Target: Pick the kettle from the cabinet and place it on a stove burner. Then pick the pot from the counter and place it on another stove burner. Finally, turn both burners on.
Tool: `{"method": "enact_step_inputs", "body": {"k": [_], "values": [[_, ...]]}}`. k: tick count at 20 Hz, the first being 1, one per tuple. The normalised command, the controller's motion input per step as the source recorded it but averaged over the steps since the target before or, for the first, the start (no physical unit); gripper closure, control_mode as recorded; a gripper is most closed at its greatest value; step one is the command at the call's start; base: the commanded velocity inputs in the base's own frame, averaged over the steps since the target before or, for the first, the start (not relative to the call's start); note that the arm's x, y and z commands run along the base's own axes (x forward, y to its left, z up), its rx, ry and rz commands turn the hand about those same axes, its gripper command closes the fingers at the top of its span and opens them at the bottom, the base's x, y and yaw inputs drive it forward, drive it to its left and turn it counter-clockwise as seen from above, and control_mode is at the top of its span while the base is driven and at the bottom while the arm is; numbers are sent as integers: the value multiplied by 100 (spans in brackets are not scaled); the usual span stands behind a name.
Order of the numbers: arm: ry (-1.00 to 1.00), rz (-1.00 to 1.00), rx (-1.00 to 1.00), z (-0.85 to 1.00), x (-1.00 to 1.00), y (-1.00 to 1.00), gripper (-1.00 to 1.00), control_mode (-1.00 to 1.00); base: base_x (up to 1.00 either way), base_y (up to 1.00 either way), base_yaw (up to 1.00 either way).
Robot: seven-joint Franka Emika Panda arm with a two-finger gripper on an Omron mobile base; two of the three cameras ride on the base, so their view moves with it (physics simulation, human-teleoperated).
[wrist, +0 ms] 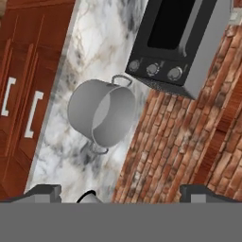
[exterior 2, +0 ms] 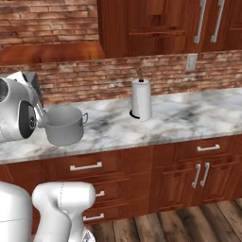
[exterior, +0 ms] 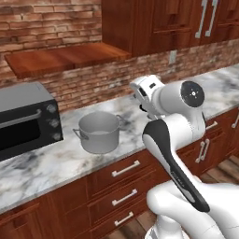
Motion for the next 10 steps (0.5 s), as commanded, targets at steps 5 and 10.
{"method": "enact_step_inputs", "body": {"k": [5, 10], "values": [[0, 0, 0, 0, 0, 0, -100, 100, -1, -39, -19], [0, 0, 0, 0, 0, 0, -100, 100, 0, -1, -15]]}}
